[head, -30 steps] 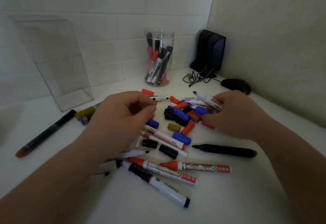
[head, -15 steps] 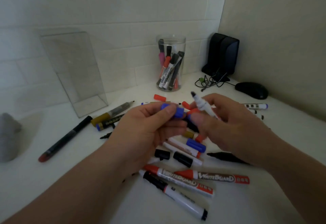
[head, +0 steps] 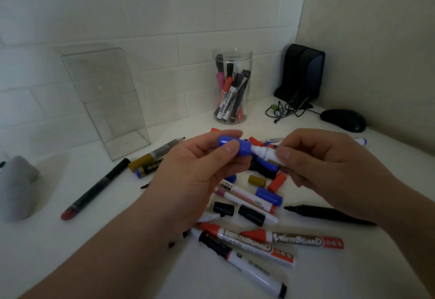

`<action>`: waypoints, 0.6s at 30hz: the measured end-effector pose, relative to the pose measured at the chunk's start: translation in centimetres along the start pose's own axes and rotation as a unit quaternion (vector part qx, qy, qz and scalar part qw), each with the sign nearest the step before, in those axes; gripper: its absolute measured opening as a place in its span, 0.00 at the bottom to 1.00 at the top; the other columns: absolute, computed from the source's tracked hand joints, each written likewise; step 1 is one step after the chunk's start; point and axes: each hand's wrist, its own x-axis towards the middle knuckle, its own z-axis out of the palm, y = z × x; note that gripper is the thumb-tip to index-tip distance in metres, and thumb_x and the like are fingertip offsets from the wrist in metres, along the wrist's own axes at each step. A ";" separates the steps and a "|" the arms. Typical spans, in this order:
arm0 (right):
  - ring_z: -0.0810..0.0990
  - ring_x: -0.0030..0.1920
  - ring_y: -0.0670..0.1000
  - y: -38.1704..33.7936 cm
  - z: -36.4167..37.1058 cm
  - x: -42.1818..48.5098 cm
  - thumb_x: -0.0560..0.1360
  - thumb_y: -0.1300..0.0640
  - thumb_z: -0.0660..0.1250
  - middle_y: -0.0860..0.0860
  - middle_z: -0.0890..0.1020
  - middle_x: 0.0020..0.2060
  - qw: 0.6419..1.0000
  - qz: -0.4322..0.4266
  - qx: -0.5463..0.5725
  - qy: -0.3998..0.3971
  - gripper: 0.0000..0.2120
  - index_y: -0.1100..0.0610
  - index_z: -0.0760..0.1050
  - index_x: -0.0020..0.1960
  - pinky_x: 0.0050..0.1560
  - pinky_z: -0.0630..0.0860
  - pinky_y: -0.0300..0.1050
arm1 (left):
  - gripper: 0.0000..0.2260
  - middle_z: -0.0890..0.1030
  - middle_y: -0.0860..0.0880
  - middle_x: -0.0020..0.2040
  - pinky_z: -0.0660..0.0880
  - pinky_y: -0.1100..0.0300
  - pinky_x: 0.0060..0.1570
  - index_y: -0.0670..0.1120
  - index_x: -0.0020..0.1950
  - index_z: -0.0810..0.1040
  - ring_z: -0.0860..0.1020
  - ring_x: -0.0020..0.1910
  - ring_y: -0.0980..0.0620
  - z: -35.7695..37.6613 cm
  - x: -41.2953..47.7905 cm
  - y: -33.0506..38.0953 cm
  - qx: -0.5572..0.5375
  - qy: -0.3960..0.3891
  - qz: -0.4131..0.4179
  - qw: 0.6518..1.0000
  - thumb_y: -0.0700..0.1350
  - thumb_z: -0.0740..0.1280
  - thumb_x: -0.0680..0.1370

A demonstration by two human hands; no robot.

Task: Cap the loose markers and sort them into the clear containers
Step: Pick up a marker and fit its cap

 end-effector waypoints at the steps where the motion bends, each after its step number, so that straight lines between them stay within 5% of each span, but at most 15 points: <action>1: 0.71 0.25 0.43 -0.1 0.1 -0.1 0.76 0.46 0.65 0.48 0.80 0.29 1.000 -0.007 -0.015 -0.003 0.09 0.44 0.79 0.38 0.27 0.69 0.36 | 0.13 0.86 0.41 0.51 0.81 0.58 0.50 0.44 0.56 0.85 0.85 0.49 0.46 -0.1 -0.1 -0.1 0.030 -0.004 0.004 1.000 0.43 0.69 0.72; 5: 0.78 0.32 0.45 -0.3 -0.1 -0.6 0.73 0.49 0.71 0.43 0.82 0.34 0.997 -0.053 -0.062 0.015 0.02 0.42 0.80 0.41 0.33 0.73 0.34 | 0.09 0.87 0.46 0.47 0.79 0.48 0.55 0.53 0.48 0.86 0.85 0.48 0.46 -0.3 -0.4 0.0 0.182 -0.019 0.015 0.983 0.49 0.71 0.70; 9: 0.80 0.44 0.37 -0.3 -0.7 -1.2 0.68 0.41 0.69 0.36 0.82 0.42 0.984 -0.126 -0.128 0.009 0.08 0.37 0.79 0.47 0.41 0.72 0.24 | 0.08 0.86 0.47 0.41 0.81 0.57 0.47 0.55 0.47 0.85 0.85 0.40 0.50 -0.2 -0.9 0.7 0.254 -0.071 0.015 0.964 0.50 0.72 0.68; 11: 0.80 0.44 0.38 -0.3 -0.6 -1.3 0.70 0.43 0.70 0.36 0.82 0.39 0.974 -0.163 -0.158 0.006 0.09 0.39 0.80 0.50 0.43 0.73 0.25 | 0.09 0.84 0.50 0.36 0.80 0.63 0.45 0.58 0.48 0.84 0.83 0.37 0.52 -0.2 -1.0 0.9 0.318 -0.102 0.022 0.942 0.54 0.70 0.70; 18: 0.82 0.41 0.44 -0.4 -0.4 -1.5 0.73 0.50 0.75 0.40 0.82 0.41 0.955 -0.235 -0.179 0.018 0.09 0.48 0.83 0.53 0.40 0.78 0.38 | 0.09 0.78 0.58 0.35 0.77 0.55 0.37 0.62 0.47 0.75 0.74 0.32 0.57 -0.4 -1.5 1.0 0.406 -0.150 0.032 0.901 0.63 0.65 0.70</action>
